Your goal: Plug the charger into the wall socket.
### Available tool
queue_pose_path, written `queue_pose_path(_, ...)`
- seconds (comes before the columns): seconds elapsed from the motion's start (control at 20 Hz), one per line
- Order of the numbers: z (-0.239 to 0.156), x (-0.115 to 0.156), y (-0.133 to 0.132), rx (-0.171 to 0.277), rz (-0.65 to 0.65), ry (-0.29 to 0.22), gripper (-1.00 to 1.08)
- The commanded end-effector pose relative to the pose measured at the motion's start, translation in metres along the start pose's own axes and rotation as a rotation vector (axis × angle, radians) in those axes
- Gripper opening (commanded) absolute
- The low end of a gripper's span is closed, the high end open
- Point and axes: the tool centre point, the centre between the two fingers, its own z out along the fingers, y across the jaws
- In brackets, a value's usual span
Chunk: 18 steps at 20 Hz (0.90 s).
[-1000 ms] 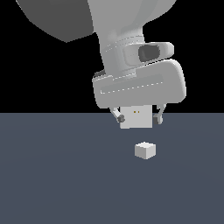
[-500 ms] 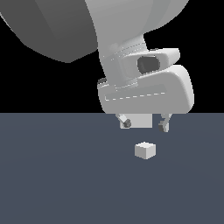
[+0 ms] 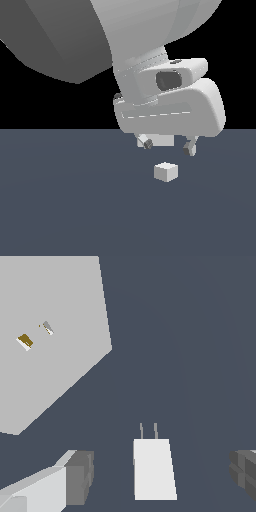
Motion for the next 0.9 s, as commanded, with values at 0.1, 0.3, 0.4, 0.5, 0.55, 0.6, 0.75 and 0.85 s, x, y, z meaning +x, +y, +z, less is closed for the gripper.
queue_pose_path(0.1,0.002,-0.001,0.0,0.0,0.0,0.0,1.0)
queue_pose_path(0.3,0.012,-0.008,0.0,0.0,0.001,-0.001,1.0)
queue_pose_path(0.4,0.02,-0.012,0.001,0.0,0.002,-0.002,1.0)
queue_pose_path(0.5,0.029,-0.017,0.001,0.0,0.003,-0.002,1.0)
queue_pose_path(0.55,0.033,-0.019,0.001,0.0,0.004,-0.003,1.0)
queue_pose_path(0.6,0.036,-0.021,0.001,0.0,0.004,-0.003,1.0)
queue_pose_path(0.75,0.042,-0.025,0.001,0.0,0.004,-0.003,1.0)
queue_pose_path(0.85,0.044,-0.026,0.001,-0.001,0.004,-0.002,1.0)
